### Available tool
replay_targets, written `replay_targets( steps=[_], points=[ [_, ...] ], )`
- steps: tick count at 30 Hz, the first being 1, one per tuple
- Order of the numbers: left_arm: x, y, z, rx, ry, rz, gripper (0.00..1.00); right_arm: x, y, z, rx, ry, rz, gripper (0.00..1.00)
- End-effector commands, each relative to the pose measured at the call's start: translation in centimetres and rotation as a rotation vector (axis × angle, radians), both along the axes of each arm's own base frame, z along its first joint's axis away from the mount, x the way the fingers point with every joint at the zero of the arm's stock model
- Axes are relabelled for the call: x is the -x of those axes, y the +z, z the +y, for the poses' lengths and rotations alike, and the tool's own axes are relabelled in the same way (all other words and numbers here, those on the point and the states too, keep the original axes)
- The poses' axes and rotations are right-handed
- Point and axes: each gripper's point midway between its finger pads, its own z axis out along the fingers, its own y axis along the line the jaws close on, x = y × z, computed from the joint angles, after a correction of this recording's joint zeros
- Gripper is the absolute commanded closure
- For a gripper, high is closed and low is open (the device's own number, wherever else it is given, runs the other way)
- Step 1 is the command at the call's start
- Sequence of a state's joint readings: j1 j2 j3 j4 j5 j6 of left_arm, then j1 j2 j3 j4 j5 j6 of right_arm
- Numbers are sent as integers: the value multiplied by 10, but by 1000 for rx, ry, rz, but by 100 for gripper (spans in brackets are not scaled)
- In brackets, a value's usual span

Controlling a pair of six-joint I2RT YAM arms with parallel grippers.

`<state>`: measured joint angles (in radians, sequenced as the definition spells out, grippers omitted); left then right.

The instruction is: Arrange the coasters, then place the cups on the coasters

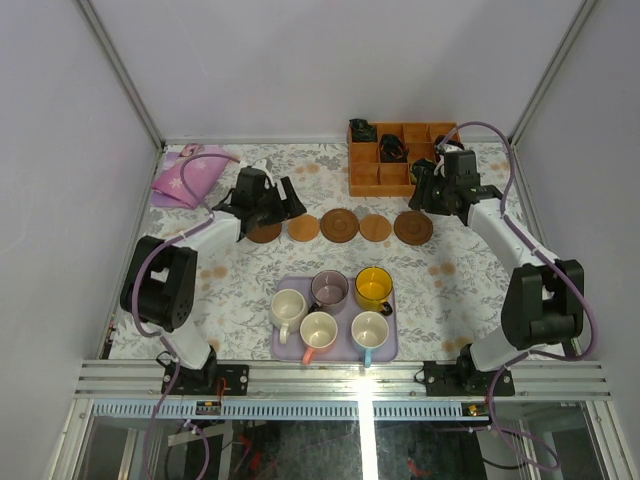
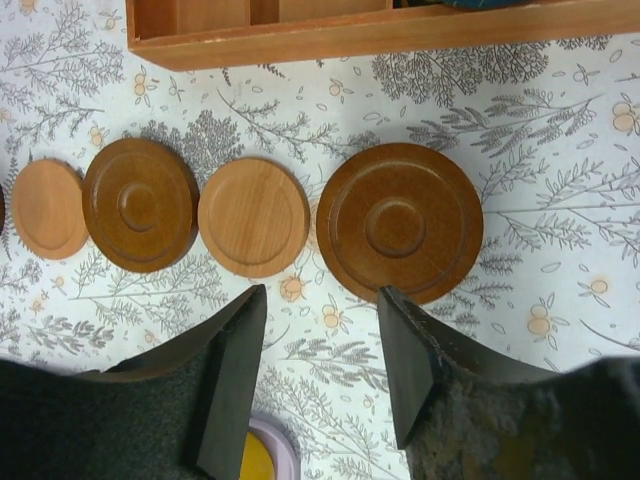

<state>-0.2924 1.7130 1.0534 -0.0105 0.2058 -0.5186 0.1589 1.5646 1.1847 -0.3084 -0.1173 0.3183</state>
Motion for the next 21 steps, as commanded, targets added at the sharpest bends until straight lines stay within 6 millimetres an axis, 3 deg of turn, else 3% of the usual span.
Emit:
replay_targets(
  steps=[1,6,11,15,21],
  points=[
    [3,20,6,-15,20,-80,17,20,16,3,-20,21,-10,42],
    [26,28,9,-51,11,-78,1,51,14,3,-28,13,33,33],
    [55,32,10,-90,-12,-68,0,98,15,8,14,61,104,29],
    [77,33,11,-90,-26,-60,0,136,21,23,22,137,127,24],
    [89,35,12,-71,-23,-69,0,188,16,37,-21,231,174,22]
  ],
)
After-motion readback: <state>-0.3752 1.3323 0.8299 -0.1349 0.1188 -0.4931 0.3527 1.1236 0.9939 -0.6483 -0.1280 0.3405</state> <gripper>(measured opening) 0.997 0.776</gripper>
